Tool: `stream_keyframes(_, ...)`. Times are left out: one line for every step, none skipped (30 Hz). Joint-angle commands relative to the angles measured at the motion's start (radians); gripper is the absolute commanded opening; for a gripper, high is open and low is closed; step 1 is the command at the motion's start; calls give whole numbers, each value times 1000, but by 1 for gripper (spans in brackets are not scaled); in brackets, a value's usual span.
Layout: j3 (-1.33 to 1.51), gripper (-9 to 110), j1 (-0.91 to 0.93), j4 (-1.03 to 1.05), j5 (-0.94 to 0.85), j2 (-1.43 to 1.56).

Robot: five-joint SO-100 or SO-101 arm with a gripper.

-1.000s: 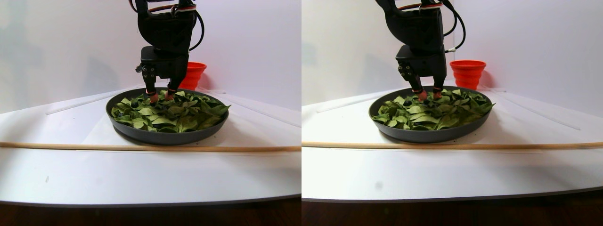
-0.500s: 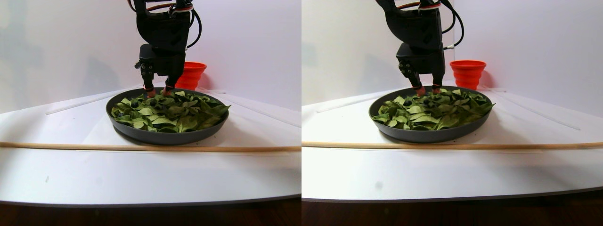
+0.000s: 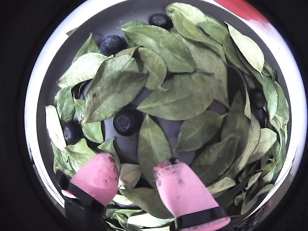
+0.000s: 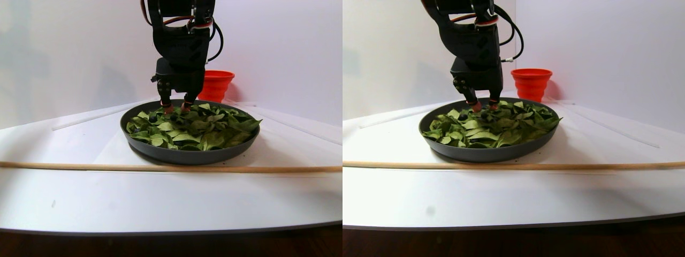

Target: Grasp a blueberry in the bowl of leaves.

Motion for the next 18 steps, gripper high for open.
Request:
stream_keyframes(-66, 15, 0, -21, 6, 11)
stream_keyframes(-72, 15, -2, -25, 8, 5)
stream_keyframes(-78, 15, -3, -26, 11, -3)
stream_keyframes(-84, 15, -3, -28, 12, -9)
stream_keyframes(-89, 15, -5, -34, 14, -15)
stream_keyframes(-94, 16, -6, -38, 18, -23)
stream_keyframes(-100, 16, -6, -40, 20, -29)
stream_keyframes(-104, 16, -8, -43, 20, -34)
stream_keyframes(-109, 16, -9, -46, 21, -40)
stream_keyframes(-114, 16, -11, -48, 23, -46)
stream_keyframes(-121, 16, -12, -49, 26, -55)
stream_keyframes(-130, 16, -14, -49, 28, -66)
stream_keyframes(-138, 16, -15, -51, 28, -75)
stream_keyframes(-143, 16, -15, -55, 28, -83)
stream_keyframes(-147, 16, -15, -60, 28, -89)
stream_keyframes(-150, 16, -15, -66, 28, -97)
stream_keyframes(-155, 16, -15, -69, 29, -103)
stream_keyframes(-156, 16, -15, -71, 29, -104)
